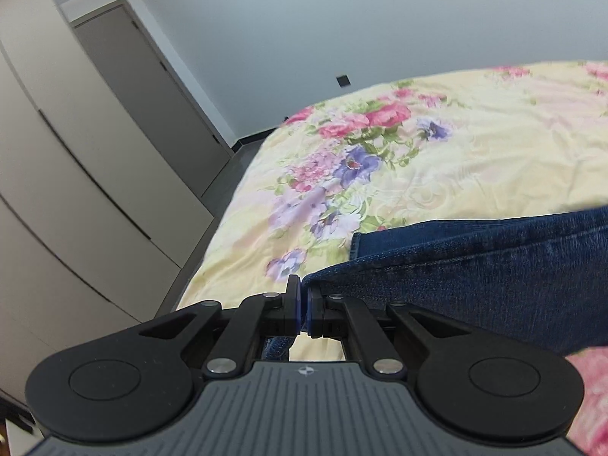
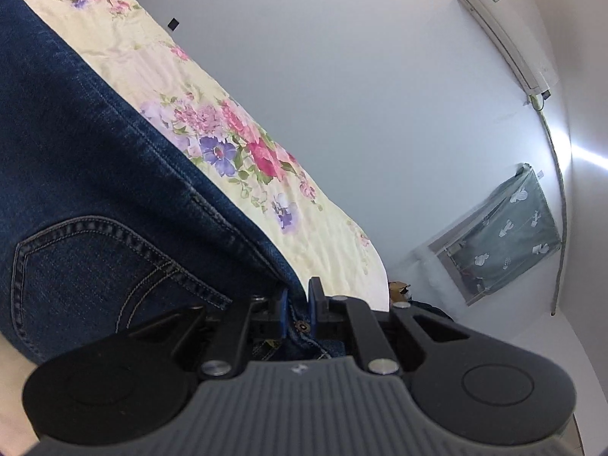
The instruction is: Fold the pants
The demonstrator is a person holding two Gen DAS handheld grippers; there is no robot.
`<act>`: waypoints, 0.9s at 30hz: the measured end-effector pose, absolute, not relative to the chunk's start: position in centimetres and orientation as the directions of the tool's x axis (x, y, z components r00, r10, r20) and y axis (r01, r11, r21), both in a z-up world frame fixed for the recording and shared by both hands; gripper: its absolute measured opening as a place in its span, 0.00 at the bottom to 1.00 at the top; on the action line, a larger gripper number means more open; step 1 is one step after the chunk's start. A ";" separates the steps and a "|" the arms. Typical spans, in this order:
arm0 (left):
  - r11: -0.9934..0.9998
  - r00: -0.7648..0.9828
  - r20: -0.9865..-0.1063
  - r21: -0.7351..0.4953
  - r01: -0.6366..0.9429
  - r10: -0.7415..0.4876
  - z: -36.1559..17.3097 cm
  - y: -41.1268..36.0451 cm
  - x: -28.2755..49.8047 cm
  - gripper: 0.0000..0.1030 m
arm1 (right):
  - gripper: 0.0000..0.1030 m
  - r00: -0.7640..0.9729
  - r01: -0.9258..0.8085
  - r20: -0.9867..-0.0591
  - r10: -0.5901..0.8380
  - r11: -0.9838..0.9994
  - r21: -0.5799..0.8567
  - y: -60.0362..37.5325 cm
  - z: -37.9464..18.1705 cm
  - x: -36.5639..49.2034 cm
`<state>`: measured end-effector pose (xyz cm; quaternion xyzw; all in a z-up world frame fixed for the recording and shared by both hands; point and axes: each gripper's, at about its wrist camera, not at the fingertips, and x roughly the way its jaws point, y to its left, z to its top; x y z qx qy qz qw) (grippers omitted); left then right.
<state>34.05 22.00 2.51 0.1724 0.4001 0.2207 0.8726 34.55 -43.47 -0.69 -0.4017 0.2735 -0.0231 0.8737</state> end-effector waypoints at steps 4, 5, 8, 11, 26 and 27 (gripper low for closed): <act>0.819 0.539 -0.642 0.545 -0.178 0.545 -1.9 21.4 39.8 0.03 | 0.03 0.809 -0.185 -0.499 -0.310 0.672 -0.717 -42.3 -4.5 41.8; 0.809 0.531 -0.643 0.568 -0.153 0.552 -3.2 21.3 41.1 0.03 | 0.03 0.798 -0.198 -0.512 -0.318 0.663 -0.721 -42.2 -5.7 42.9; 0.807 0.512 -0.666 0.583 -0.098 0.543 -5.9 21.4 43.8 0.03 | 0.03 0.762 -0.240 -0.550 -0.343 0.639 -0.731 -41.8 -9.3 47.0; 0.797 0.506 -0.674 0.602 -0.046 0.538 -7.8 21.6 45.7 0.03 | 0.03 0.732 -0.257 -0.578 -0.361 0.639 -0.725 -41.9 -12.1 48.9; 0.863 0.513 -0.694 0.417 -0.285 0.505 -4.7 28.1 44.1 0.77 | 0.52 0.724 -0.115 -0.485 -0.490 0.607 -0.786 -41.3 -11.4 47.3; 0.854 0.505 -0.690 0.399 -0.334 0.519 -4.3 29.0 43.7 0.77 | 0.53 0.722 -0.102 -0.476 -0.502 0.604 -0.790 -41.3 -10.8 47.1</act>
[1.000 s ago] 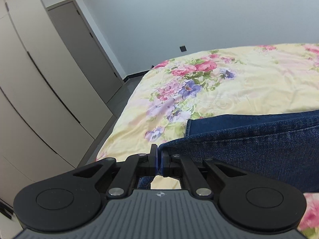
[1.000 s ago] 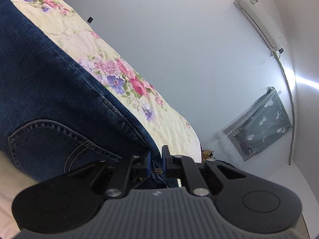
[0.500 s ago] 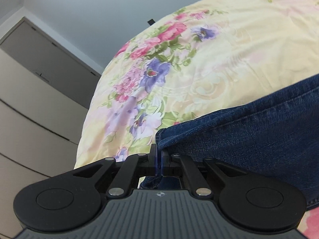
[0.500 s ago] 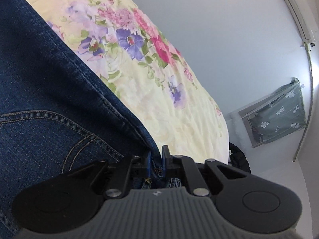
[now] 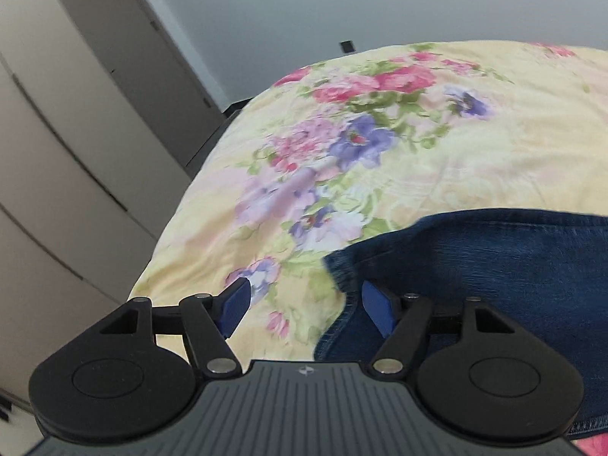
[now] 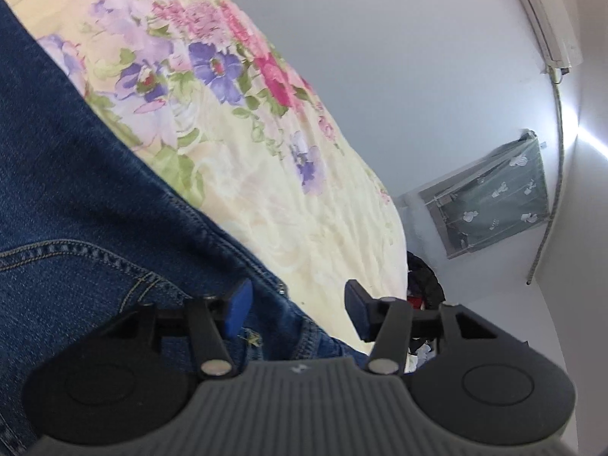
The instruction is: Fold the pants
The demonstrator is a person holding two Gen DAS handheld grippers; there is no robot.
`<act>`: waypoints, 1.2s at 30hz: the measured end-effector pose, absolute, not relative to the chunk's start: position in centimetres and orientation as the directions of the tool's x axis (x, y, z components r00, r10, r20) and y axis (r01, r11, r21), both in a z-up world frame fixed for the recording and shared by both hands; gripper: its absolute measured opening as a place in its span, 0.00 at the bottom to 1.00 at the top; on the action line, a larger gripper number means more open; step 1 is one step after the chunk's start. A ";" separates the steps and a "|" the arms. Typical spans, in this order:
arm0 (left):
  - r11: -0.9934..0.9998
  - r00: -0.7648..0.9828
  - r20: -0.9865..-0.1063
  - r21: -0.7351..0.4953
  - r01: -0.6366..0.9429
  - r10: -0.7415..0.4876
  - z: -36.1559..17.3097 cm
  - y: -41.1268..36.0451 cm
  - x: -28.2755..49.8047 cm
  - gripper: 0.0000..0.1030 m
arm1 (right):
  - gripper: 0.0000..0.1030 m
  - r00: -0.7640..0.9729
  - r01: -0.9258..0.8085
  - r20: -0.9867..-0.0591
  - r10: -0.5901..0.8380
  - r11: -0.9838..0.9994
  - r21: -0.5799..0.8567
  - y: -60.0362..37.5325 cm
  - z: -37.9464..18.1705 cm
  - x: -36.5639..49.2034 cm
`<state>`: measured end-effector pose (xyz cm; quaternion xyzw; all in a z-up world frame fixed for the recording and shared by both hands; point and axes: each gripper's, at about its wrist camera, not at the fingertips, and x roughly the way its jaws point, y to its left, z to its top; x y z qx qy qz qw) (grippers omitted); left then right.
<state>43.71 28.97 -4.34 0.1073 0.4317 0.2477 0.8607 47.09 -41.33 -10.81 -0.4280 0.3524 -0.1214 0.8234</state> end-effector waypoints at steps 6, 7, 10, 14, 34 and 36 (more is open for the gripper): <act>0.865 0.533 -0.776 0.033 -0.500 0.338 -3.7 33.4 39.4 0.71 | 0.53 0.711 -0.084 -0.545 -0.445 0.716 -0.693 -40.5 -7.5 43.0; 0.866 0.546 -0.785 -0.024 -0.500 0.293 -4.2 33.7 38.6 0.71 | 0.53 0.697 -0.088 -0.575 -0.428 0.745 -0.661 -40.3 -7.2 41.8; 0.820 0.584 -0.793 -0.212 -0.532 0.175 -6.4 34.6 35.5 0.72 | 0.53 0.657 -0.095 -0.657 -0.368 0.825 -0.558 -39.8 -7.3 38.3; 0.643 0.643 -0.764 -0.471 -0.604 0.045 -10.6 36.7 32.3 0.73 | 0.53 0.613 -0.033 -0.731 -0.300 0.914 -0.404 -40.2 -8.4 33.6; 0.502 0.737 -0.668 -0.603 -0.620 0.109 -15.1 36.8 34.7 0.14 | 0.52 0.760 0.576 -0.647 -0.064 0.528 0.624 -57.3 -15.0 25.0; 0.534 0.730 -0.671 -0.572 -0.623 0.131 -14.4 36.6 34.9 0.07 | 0.52 0.781 0.578 -0.618 -0.088 0.478 0.662 -58.4 -16.0 25.2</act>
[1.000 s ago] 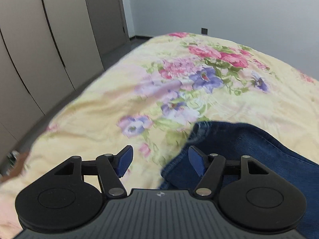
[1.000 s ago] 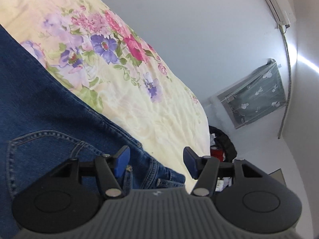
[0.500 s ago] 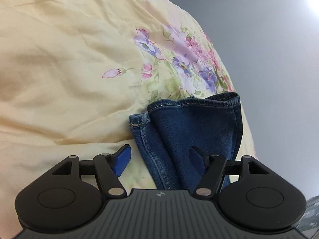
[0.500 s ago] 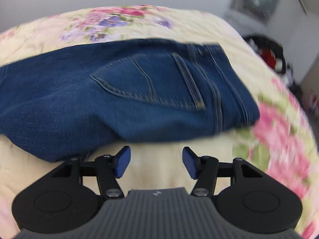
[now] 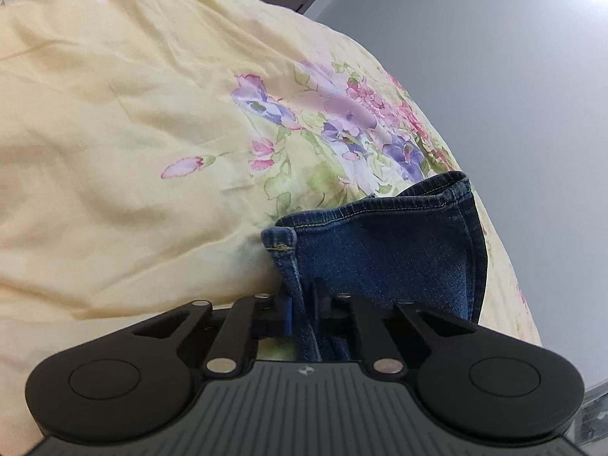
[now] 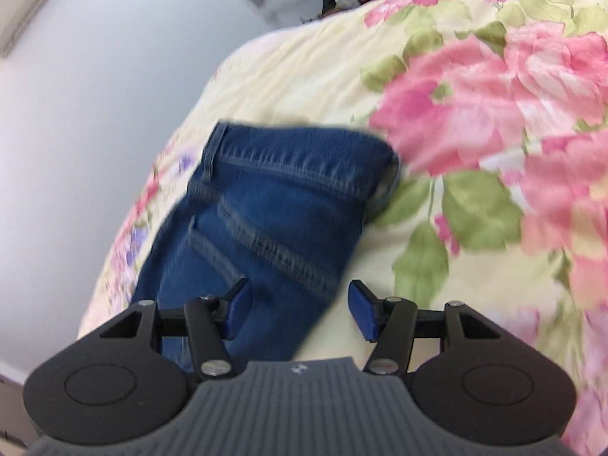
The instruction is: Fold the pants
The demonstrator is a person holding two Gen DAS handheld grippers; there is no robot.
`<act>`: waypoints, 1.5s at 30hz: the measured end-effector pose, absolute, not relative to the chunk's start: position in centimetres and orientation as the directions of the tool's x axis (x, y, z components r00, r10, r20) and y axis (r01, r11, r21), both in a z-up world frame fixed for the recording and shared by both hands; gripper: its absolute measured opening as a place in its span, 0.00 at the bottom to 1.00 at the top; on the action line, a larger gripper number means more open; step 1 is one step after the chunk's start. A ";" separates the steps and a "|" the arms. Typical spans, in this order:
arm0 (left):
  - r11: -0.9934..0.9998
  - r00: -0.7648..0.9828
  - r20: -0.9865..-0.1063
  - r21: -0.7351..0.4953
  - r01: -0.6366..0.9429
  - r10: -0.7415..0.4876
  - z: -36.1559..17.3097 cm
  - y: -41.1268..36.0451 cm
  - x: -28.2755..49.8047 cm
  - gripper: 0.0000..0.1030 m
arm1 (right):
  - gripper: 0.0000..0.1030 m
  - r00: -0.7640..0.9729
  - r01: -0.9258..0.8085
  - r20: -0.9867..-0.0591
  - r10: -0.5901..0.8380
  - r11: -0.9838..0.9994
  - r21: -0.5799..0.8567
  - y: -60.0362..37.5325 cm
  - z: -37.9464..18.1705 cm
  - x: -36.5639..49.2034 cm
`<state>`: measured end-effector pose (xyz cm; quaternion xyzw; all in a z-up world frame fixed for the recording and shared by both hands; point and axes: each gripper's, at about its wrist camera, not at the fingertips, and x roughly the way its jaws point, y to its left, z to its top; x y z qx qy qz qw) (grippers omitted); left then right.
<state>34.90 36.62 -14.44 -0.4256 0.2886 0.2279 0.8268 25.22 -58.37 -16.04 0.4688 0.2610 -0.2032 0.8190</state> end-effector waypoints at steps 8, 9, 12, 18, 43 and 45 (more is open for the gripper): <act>0.632 0.715 -0.663 -0.461 -0.623 0.221 -9.6 34.8 36.2 0.03 | 0.31 0.795 0.578 -0.594 -0.121 0.446 0.683 -58.2 -16.4 27.5; 0.641 0.716 -0.659 -0.452 -0.620 0.228 -8.8 34.6 36.3 0.04 | 0.26 0.795 0.575 -0.592 -0.135 0.479 0.663 -58.1 -15.3 27.8; 0.655 0.723 -0.648 -0.441 -0.613 0.241 -6.7 34.1 35.8 0.04 | 0.20 0.786 0.574 -0.595 -0.166 0.551 0.605 -57.4 -11.7 28.5; 0.657 0.724 -0.651 -0.446 -0.607 0.227 -4.0 34.3 31.6 0.04 | 0.16 0.751 0.607 -0.624 -0.218 0.600 0.521 -56.5 -6.0 27.4; 0.676 0.685 -0.727 -0.483 -0.557 0.046 -7.7 37.2 16.5 0.34 | 0.33 0.613 0.554 -0.771 -0.174 0.790 0.262 -53.4 -6.1 15.6; 0.688 0.684 -0.729 -0.485 -0.540 0.023 -8.4 36.3 17.3 0.34 | 0.33 0.624 0.501 -0.774 -0.107 0.815 0.291 -50.7 -6.0 15.1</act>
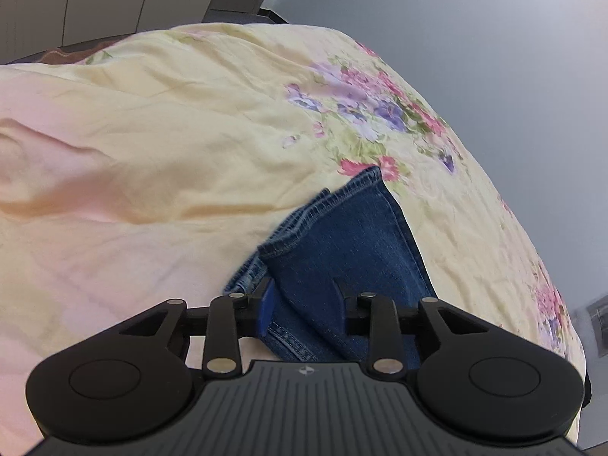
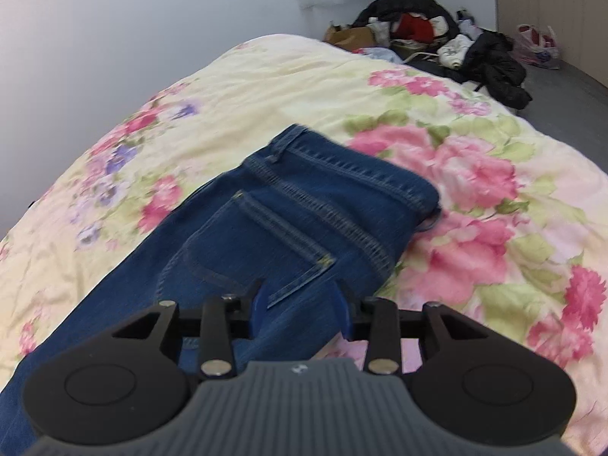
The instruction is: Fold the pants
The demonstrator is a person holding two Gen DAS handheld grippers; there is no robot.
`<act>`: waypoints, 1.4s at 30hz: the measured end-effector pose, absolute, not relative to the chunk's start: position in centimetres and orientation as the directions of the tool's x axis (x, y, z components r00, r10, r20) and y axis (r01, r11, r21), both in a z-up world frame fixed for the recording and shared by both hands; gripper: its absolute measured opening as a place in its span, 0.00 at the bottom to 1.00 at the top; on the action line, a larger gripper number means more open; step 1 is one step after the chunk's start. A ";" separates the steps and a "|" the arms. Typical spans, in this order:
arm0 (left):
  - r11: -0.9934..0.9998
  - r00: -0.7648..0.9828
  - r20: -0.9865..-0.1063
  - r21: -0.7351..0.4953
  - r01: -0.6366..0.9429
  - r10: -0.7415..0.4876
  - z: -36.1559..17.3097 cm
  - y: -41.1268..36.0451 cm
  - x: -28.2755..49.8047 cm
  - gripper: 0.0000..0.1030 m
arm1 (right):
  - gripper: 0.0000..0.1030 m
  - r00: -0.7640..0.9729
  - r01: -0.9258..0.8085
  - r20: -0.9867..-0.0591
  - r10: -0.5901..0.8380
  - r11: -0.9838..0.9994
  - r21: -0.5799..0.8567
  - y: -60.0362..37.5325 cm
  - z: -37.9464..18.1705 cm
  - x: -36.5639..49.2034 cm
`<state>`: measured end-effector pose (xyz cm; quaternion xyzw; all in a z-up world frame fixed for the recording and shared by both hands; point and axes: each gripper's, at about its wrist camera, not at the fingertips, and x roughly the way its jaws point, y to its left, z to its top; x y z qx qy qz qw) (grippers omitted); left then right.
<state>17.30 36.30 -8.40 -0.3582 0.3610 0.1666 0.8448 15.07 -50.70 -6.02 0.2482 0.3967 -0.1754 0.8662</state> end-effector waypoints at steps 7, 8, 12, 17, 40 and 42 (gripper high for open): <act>0.652 0.650 -0.759 -0.474 -0.592 0.038 -12.1 36.5 18.7 0.34 | 0.33 0.619 0.325 -0.785 0.034 0.898 0.295 -41.9 -6.3 13.5; 0.645 0.651 -0.758 -0.479 -0.596 0.038 -12.5 36.7 18.7 0.34 | 0.33 0.612 0.305 -0.789 0.053 0.905 0.297 -40.9 -6.3 13.2; 0.643 0.674 -0.736 -0.489 -0.589 0.058 -13.0 37.2 19.1 0.34 | 0.33 0.565 0.251 -0.819 0.098 0.925 0.284 -37.1 -6.8 12.3; 0.656 0.682 -0.728 -0.479 -0.584 0.076 -13.3 37.2 19.6 0.33 | 0.34 0.498 0.199 -0.867 0.026 0.970 0.143 -32.7 -8.9 11.8; 0.745 0.619 -0.762 -0.297 -0.597 0.192 -9.9 36.1 19.7 0.01 | 0.00 0.545 0.266 -0.777 -0.316 0.944 -0.197 -36.4 -8.7 13.3; 0.719 0.589 -0.788 -0.302 -0.626 0.182 -11.7 36.7 19.1 0.11 | 0.00 0.510 0.306 -0.812 -0.282 0.942 -0.135 -38.3 -9.1 13.0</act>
